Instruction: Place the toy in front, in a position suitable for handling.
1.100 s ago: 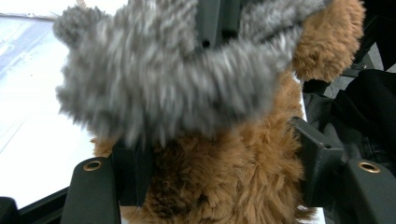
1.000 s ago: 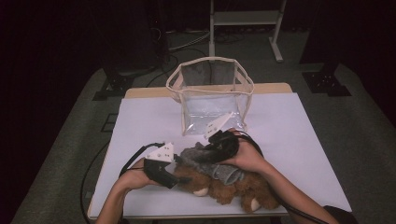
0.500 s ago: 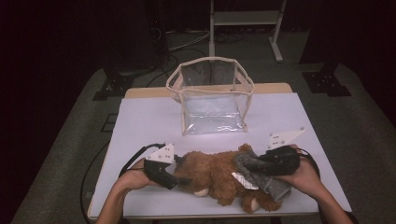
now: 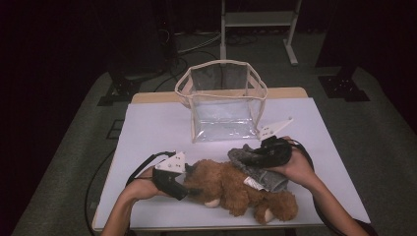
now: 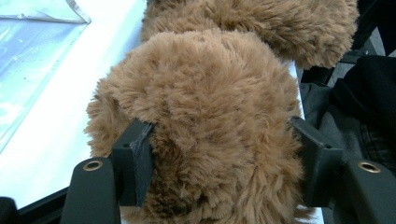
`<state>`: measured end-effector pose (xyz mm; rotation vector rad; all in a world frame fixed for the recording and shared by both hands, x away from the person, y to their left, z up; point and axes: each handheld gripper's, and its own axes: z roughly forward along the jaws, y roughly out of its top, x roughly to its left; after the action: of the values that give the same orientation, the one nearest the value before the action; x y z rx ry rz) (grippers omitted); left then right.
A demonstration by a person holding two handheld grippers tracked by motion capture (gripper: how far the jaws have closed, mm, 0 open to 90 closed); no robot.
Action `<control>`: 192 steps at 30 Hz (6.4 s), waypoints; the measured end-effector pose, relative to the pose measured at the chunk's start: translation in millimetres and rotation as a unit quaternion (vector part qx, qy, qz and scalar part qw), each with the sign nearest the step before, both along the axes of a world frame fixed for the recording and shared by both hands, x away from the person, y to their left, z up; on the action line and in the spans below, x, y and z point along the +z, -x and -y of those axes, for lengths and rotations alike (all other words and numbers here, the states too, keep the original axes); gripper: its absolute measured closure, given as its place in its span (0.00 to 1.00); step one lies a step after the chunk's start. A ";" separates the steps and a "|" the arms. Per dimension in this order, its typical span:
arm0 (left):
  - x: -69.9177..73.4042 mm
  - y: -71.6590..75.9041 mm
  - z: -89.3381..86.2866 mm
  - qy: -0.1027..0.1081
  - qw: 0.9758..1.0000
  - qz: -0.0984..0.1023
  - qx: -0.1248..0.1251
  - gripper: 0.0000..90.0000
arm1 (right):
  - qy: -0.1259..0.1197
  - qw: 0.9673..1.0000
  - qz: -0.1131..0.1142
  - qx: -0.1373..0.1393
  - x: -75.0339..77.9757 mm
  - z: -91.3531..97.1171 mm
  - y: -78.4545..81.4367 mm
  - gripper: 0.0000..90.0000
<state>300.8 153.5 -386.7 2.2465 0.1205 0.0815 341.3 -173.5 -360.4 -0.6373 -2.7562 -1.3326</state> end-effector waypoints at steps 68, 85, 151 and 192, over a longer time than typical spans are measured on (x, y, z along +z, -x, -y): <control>-8.8 -28.0 80.0 -0.071 0.996 -0.047 -0.021 0.00 | -0.042 0.999 0.015 -0.007 -14.0 14.1 33.6 0.83; 14.7 -60.4 69.3 -0.063 0.997 0.043 0.030 0.41 | -0.041 0.999 -0.019 -0.017 2.6 9.5 -25.0 0.82; 16.8 -19.1 87.6 -0.117 0.991 -0.001 -0.060 0.10 | -0.061 0.996 0.041 0.055 -9.4 3.0 50.0 0.84; 31.2 -24.6 93.4 -0.086 0.994 -0.003 -0.068 0.31 | -0.066 0.996 0.053 0.001 9.3 42.3 33.5 0.81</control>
<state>325.4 60.1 -355.5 2.4204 -0.0378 0.0123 307.9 -215.8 -351.1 -0.5735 -2.7175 -1.5754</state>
